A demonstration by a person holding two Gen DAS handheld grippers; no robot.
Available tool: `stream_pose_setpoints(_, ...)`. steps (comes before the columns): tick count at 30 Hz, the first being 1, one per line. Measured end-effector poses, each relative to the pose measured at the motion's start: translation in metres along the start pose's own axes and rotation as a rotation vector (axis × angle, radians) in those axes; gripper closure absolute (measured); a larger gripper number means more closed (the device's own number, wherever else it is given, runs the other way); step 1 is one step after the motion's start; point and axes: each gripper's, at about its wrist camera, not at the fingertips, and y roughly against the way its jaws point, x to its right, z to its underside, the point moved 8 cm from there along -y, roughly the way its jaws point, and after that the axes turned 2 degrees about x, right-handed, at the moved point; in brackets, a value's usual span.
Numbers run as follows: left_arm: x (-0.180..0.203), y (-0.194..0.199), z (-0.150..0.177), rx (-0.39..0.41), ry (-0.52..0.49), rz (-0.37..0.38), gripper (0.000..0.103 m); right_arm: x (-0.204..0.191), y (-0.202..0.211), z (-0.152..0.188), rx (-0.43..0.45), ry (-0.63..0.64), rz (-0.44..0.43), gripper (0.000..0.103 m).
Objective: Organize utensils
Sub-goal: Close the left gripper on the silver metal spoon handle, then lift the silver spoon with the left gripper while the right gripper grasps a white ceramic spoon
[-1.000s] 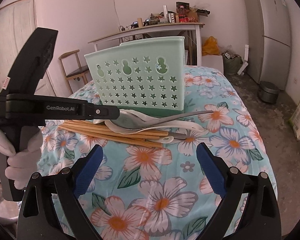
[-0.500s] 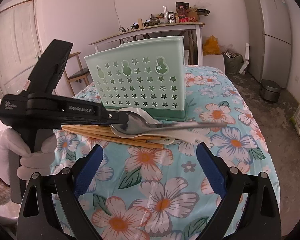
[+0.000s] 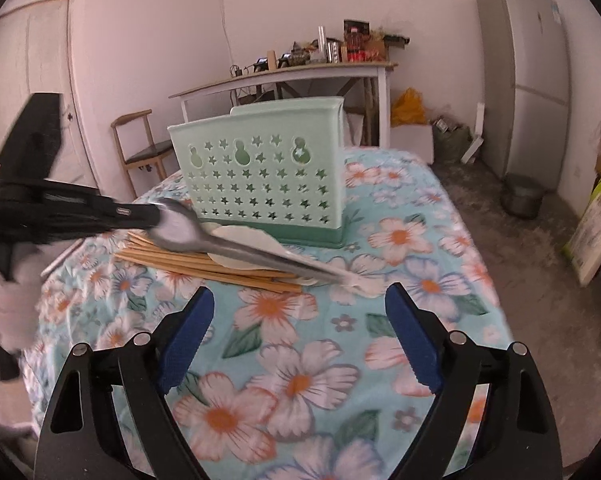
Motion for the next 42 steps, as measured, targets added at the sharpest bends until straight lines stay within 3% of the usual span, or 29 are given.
stream_pose_setpoints(5,-0.029,0.057,0.0,0.082,0.063,-0.017,0.102,-0.003,0.007,-0.01,0.031,0.081,0.042,0.019)
stream_pose_setpoints(13,-0.072,0.128,-0.008,0.215,0.086,-0.11,0.102,-0.055,-0.017,-0.028,0.034,0.369,0.068,0.036)
stream_pose_setpoints(17,-0.09,0.134,-0.004,0.233,0.084,-0.157,0.102,-0.078,-0.044,-0.027,-0.007,0.468,0.063,0.053)
stream_pose_setpoints(31,-0.127,0.119,0.0,0.251,0.177,-0.084,0.102,-0.105,-0.108,-0.014,-0.17,0.591,0.091,0.08)
stream_pose_setpoints(35,-0.134,0.116,-0.001,0.26,0.187,-0.073,0.102,-0.104,-0.119,-0.009,-0.22,0.594,0.102,0.093)
stream_pose_setpoints(42,-0.137,0.12,-0.002,0.279,0.182,-0.077,0.102,-0.106,-0.106,-0.026,-0.193,0.565,0.087,0.098)
